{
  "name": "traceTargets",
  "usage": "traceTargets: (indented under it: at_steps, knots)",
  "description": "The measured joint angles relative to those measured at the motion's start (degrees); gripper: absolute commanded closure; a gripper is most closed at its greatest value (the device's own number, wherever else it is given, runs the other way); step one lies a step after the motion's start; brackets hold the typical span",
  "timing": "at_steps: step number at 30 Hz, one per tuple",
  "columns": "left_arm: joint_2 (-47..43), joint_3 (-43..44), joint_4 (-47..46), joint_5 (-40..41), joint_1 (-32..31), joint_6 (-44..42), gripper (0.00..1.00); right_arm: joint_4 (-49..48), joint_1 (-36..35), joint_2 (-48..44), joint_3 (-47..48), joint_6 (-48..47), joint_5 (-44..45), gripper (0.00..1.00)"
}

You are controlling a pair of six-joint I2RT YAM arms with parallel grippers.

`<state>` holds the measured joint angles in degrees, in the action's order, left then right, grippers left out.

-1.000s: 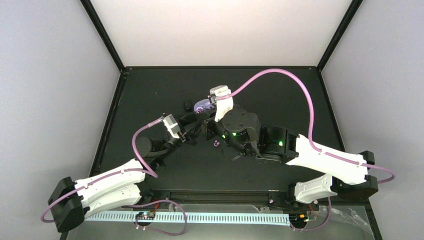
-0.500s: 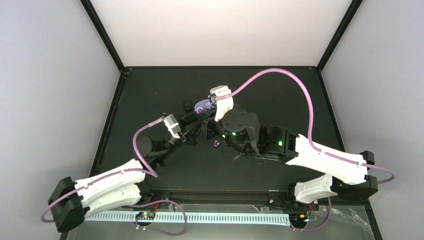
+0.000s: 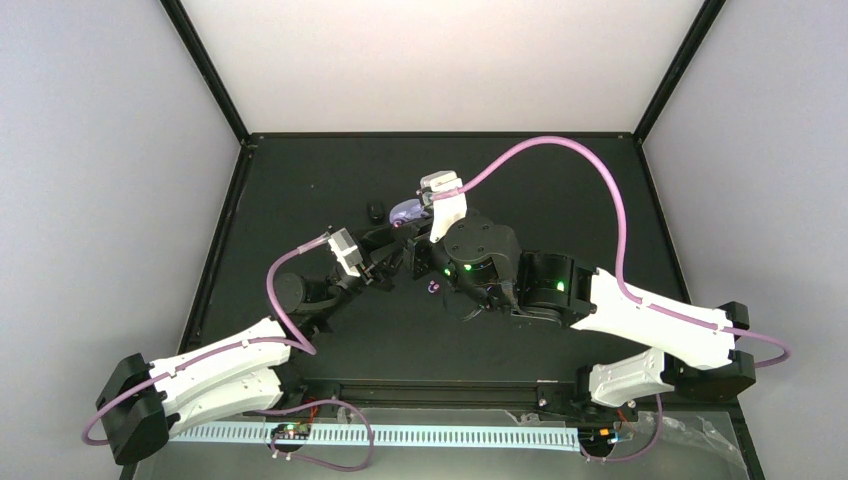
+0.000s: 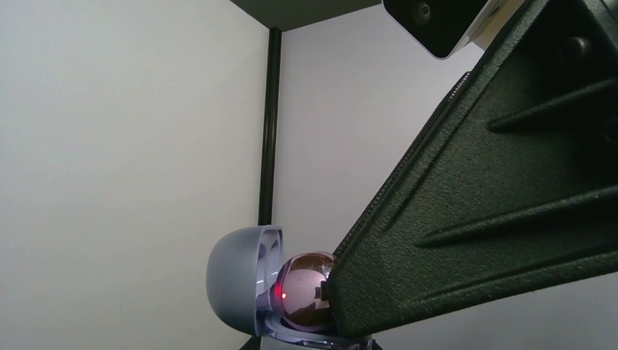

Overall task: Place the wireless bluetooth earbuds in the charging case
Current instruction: Place the earbud in the charging case.

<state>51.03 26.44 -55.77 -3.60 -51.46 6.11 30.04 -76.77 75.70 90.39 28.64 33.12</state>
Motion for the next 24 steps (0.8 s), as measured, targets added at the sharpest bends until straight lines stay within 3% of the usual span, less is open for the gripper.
traceTargets:
  at_steps: [24]
  knots:
    - [0.1, 0.0, 0.2, 0.9, 0.0, 0.0, 0.98, 0.3, 0.2, -1.2, -0.9, 0.2, -0.1, 0.81]
